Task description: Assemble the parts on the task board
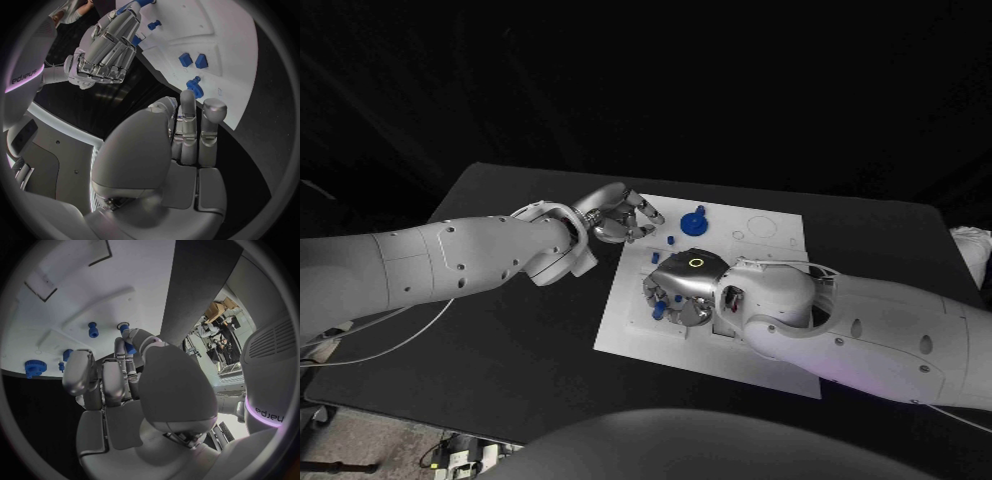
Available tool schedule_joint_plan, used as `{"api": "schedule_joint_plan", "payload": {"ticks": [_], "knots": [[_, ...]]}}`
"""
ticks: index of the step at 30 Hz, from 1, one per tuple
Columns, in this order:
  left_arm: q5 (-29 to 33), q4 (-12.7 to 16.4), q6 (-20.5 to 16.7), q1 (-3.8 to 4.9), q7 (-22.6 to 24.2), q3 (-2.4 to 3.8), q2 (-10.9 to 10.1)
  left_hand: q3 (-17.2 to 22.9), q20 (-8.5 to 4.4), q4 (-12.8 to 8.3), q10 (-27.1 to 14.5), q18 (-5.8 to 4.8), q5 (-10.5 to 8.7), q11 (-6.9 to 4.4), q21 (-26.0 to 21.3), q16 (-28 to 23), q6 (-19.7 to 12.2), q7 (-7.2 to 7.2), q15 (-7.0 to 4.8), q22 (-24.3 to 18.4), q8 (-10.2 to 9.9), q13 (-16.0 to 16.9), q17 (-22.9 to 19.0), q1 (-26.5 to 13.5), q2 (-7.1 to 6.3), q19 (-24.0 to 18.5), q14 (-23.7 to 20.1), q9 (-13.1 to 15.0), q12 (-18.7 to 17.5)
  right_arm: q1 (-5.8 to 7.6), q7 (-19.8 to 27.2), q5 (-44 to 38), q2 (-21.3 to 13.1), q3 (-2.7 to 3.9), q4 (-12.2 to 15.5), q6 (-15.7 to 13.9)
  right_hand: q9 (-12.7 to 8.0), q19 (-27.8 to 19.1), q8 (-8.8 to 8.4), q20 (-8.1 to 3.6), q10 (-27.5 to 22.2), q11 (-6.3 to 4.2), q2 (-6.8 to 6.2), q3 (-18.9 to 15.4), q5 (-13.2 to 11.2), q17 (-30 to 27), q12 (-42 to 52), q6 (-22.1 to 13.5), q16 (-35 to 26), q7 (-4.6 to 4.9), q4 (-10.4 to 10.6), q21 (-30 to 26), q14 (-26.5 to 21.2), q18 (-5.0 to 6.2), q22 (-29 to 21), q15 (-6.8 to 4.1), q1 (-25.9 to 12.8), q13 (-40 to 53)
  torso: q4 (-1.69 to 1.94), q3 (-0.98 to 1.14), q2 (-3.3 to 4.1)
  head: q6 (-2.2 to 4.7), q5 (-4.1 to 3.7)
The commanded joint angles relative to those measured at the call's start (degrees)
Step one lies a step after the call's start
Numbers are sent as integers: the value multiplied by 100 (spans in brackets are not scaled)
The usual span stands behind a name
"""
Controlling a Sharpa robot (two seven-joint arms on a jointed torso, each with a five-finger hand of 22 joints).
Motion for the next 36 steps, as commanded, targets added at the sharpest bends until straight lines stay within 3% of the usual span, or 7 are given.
{"api": "schedule_joint_plan", "payload": {"ticks": [1, 12, 21, 25, 31, 36], "knots": [[33, 6, 62, -4, 28, 4, 9, 38, 12, -8, 28, 106, 39, 25, -7, -23, -18, 32, 16, 584, 11, 6, -7, 61, -12, -17, -8, 7, 35, -10, -47, -101, 0, 0, -6, 104, -4, -53, -22, 4, 38, -4, -9, -6, -6, -8, -25, 30, -29, -2, -33, -32, -52, 41, 819, 7, -13, -10, 2, -1, 0, 0, 14], [34, -6, 80, -30, 27, 4, 14, 38, 12, -8, 28, 106, 39, 25, -7, -23, -18, 32, 16, 584, 11, 6, -7, 61, -12, -17, -8, 7, 35, -18, -77, -115, -8, -1, -4, 191, -32, -106, -97, 5, 17, -6, -23, 3, -48, -75, -83, 17, -65, 2, -83, -111, -92, 59, 795, 7, -7, -36, 0, 0, 2, 0, 18], [34, -13, 91, -39, 24, 4, 23, 38, 12, -8, 28, 106, 39, 25, -7, -23, -18, 32, 16, 584, 11, 6, -7, 61, -12, -17, -8, 7, 35, -35, -70, -103, -3, -2, -12, 219, -125, -201, -362, 32, -123, 41, -31, 14, -216, -188, -193, -279, -125, -51, -126, -241, -175, 81, 758, 46, -74, -67, 1, 0, 0, 0, 22], [34, -15, 96, -41, 22, 4, 23, 38, 12, -8, 28, 106, 39, 25, -7, -23, -18, 32, 16, 584, 11, 6, -7, 61, -12, -17, -8, 7, 35, -41, -59, -95, 0, -2, -10, 224, -184, -229, -491, 54, -178, 63, -27, 11, -452, -213, -226, -384, -133, -72, -137, -280, -197, 88, 747, 67, -111, -70, 1, -1, -1, 0, 14], [34, -22, 104, -43, 17, 4, 30, 38, 12, -8, 28, 106, 39, 25, -7, -23, -18, 32, 16, 584, 11, 6, -7, 61, -12, -17, -8, 7, 35, -46, -43, -83, -7, -2, -3, 221, -366, -324, -843, 97, -350, 118, -62, -5, -984, -324, -297, -612, -181, -169, -119, -436, -284, 115, 704, 110, -205, -72, 1, 0, 1, 0, 19], [35, -24, 115, -45, 11, 4, 36, 38, 12, -8, 28, 106, 39, 25, -7, -23, -18, 32, 16, 584, 11, 6, -7, 61, -12, -17, -8, 7, 35, -50, -36, -73, -29, -2, 0, 207, -449, -376, -977, 119, -435, 144, -80, -51, -1326, -378, -306, -582, -200, -191, -90, -529, -335, 132, 682, 129, -264, -55, -1, 0, 2, 0, 23]]}}
